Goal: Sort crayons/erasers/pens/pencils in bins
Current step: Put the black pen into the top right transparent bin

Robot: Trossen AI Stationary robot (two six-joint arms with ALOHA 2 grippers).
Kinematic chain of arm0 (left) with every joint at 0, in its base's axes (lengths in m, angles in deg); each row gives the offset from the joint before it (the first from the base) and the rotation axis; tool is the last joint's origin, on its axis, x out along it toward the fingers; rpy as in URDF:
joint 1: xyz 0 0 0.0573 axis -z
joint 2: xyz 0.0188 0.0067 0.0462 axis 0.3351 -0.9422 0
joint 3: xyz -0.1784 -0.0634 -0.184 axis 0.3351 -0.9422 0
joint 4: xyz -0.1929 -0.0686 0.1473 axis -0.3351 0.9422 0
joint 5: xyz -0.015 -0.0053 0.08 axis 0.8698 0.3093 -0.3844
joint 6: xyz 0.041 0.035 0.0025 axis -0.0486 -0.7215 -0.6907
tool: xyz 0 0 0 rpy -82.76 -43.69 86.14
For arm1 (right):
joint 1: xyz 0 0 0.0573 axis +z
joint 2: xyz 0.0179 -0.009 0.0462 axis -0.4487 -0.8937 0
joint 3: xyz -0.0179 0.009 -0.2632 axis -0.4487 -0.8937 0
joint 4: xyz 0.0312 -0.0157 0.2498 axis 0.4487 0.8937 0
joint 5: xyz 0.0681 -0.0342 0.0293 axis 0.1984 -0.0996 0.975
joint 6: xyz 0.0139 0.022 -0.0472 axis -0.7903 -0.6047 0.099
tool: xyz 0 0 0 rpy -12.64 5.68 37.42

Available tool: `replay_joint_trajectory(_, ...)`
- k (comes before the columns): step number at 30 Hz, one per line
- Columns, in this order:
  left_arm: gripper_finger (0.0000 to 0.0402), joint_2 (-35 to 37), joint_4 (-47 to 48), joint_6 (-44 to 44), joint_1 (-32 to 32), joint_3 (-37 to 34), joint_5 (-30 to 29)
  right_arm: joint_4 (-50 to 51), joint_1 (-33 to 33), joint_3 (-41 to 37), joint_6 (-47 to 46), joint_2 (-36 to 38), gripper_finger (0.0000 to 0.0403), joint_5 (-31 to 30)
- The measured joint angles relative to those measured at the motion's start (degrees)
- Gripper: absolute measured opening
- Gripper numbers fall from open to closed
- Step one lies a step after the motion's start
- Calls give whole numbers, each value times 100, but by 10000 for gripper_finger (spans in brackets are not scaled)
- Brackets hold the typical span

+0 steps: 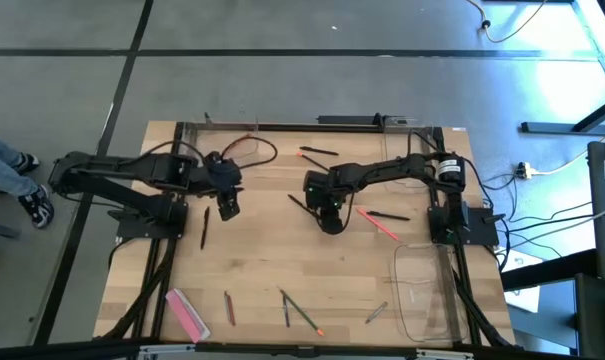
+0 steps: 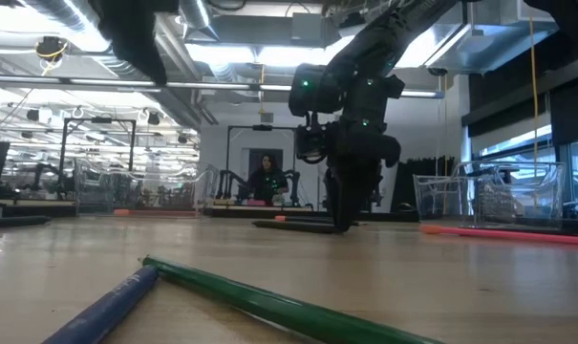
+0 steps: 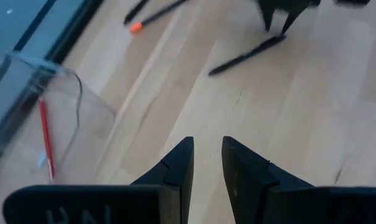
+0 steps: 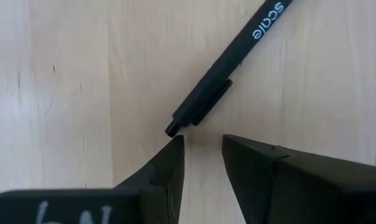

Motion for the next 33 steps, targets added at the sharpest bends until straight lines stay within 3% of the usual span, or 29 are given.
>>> replay_joint_trajectory(14, 78, 18, -134, 245, -2, -285, 144, 134, 213, 112, -1043, -16, 83, 243)
replay_joint_trajectory(20, 76, 18, -149, 231, -2, -285, 142, 102, 306, 112, -1485, -16, 83, -276)
replay_joint_trajectory(33, 74, 18, -151, 228, -2, -278, 140, -197, 302, 112, -1911, -5, 84, -453)
